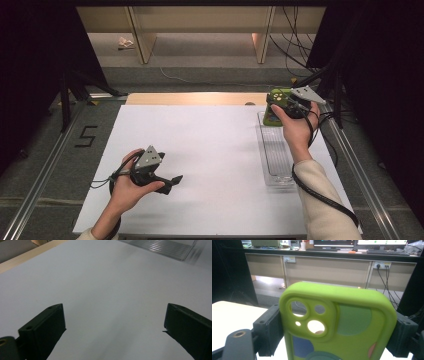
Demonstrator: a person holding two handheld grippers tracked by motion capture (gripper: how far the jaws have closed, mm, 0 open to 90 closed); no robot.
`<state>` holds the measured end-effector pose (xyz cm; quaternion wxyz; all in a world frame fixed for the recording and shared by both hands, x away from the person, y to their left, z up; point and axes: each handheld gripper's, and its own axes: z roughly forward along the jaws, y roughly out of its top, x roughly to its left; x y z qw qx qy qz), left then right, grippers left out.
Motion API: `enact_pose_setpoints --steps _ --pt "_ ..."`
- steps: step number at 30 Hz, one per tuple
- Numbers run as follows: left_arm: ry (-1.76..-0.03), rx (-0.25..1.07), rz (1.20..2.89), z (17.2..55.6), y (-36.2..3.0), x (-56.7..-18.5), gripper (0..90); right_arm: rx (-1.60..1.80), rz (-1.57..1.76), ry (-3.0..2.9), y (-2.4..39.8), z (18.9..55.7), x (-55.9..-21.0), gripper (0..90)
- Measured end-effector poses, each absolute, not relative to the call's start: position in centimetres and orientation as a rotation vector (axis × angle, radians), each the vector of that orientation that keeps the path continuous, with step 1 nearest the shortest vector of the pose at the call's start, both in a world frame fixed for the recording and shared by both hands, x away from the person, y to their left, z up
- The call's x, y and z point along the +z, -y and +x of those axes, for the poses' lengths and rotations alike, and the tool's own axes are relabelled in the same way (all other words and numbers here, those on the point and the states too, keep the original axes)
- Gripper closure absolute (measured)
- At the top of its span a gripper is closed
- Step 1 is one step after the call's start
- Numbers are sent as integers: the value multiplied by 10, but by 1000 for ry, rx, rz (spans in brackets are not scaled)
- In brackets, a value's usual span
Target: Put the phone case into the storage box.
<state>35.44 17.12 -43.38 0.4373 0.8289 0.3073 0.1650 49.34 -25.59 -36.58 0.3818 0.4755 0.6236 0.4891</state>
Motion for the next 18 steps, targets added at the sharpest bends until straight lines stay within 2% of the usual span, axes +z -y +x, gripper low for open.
enact_pose_setpoints --steps 18 --pt "-765 409 2065 354 -171 -434 34 1229 1232 -1593 258 502 -369 177"
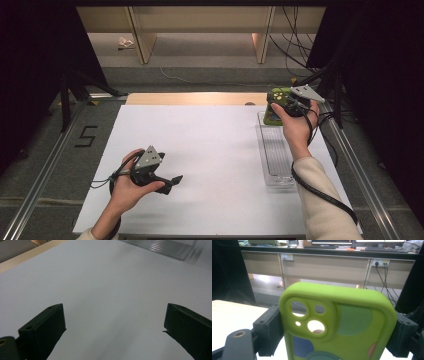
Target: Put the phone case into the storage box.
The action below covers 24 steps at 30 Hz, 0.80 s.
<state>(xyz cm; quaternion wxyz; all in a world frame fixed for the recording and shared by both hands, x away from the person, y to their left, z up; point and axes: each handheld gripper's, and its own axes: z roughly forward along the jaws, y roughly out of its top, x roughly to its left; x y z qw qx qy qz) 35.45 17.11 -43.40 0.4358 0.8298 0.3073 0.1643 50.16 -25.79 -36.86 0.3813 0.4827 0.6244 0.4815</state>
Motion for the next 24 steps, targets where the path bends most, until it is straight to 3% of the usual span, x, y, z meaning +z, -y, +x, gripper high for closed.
enact_pose_setpoints --steps 24 --pt "-764 406 2068 355 -171 -434 34 1194 1275 -1613 261 516 -380 177"
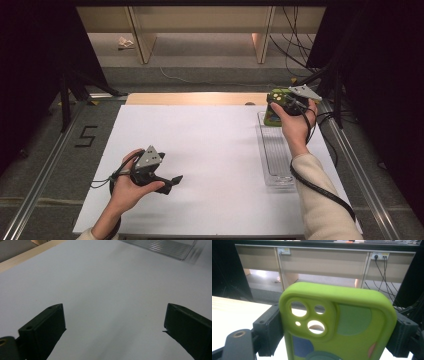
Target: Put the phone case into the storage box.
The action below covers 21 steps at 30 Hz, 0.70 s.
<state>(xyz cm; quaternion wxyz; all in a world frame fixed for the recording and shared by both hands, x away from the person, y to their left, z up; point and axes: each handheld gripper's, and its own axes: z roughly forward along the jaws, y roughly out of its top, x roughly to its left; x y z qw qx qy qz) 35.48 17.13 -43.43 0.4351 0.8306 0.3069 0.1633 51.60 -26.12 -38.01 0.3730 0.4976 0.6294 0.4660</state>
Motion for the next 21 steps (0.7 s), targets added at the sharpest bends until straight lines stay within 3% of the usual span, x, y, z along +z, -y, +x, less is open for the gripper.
enact_pose_setpoints --steps 21 --pt "-764 405 2064 355 -172 -435 34 1169 1303 -1625 260 528 -387 176"
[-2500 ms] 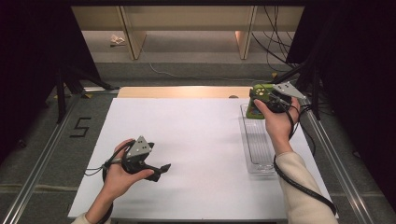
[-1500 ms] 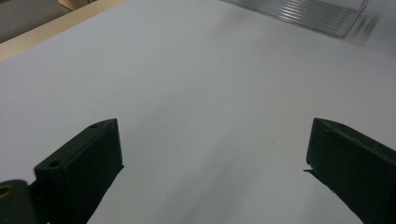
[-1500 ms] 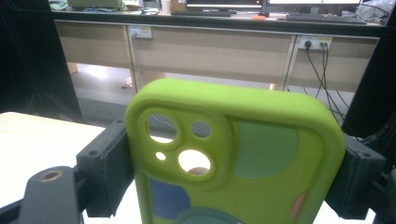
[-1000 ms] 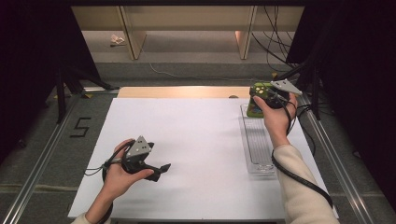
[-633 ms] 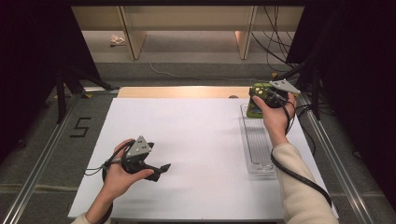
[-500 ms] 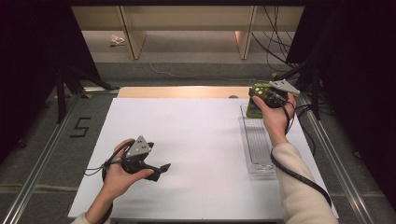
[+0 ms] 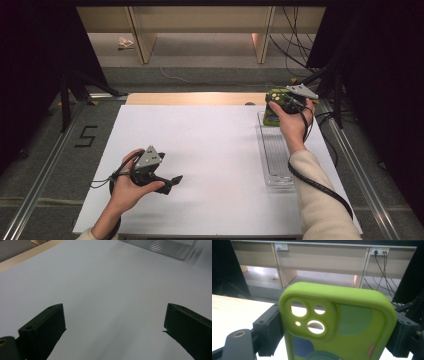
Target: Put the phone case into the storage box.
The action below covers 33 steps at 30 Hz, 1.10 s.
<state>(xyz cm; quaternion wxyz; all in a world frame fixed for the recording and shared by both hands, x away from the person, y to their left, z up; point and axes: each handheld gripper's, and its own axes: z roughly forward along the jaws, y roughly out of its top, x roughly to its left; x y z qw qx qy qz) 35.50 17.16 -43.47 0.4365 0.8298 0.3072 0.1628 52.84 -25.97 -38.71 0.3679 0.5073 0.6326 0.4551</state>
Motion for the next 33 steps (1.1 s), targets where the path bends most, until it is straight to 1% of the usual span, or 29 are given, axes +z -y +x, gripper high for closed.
enact_pose_setpoints --steps 33 --pt "-764 404 2062 355 -172 -435 34 1127 1327 -1647 257 542 -392 176"
